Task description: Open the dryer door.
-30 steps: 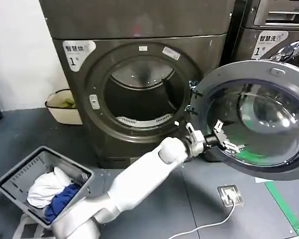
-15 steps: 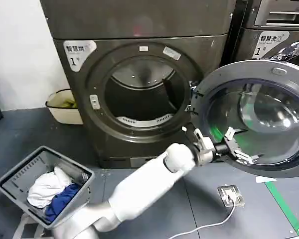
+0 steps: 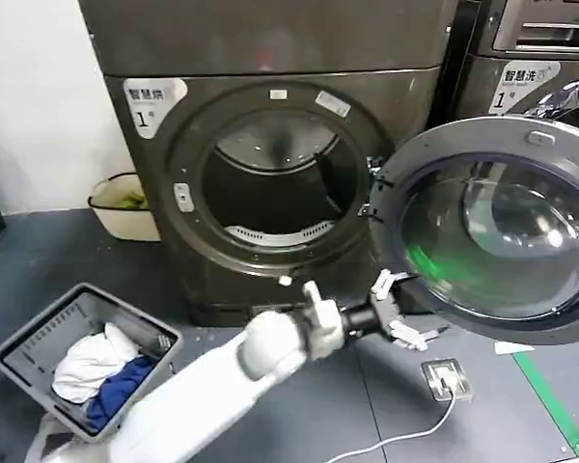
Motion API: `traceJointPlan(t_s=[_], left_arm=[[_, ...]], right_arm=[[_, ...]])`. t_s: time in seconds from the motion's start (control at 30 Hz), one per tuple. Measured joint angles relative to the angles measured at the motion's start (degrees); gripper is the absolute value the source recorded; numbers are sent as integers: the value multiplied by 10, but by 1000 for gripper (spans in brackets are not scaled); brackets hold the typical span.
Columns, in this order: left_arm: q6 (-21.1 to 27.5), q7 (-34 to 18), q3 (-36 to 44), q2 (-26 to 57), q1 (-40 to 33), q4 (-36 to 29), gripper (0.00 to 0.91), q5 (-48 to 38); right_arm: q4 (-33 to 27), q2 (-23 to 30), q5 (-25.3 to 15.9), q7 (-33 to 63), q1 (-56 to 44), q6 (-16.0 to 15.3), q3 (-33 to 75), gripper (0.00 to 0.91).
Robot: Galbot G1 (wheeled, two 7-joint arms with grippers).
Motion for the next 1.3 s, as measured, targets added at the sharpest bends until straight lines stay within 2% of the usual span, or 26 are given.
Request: traceJointPlan(t_s=[0.3, 0.47, 0.77, 1.07, 1.3], left_arm=[[36, -38, -96, 138, 104, -122, 907, -20], [76, -64, -189, 200, 189, -172, 907, -40], [176, -149, -359, 262, 332, -236, 907, -78], [330, -303, -482, 276, 391, -252, 907, -225], [344, -427, -539, 296, 415, -238, 907, -382]], right_arm=[[3, -5, 0, -8, 7, 1, -14, 907], [11, -8, -1, -11, 10, 0, -26, 907], [20, -8, -1, -17, 18, -7, -45, 907], [10, -11, 0, -21, 17, -6, -47, 907], [4, -6, 1, -22, 17, 0, -51, 907]])
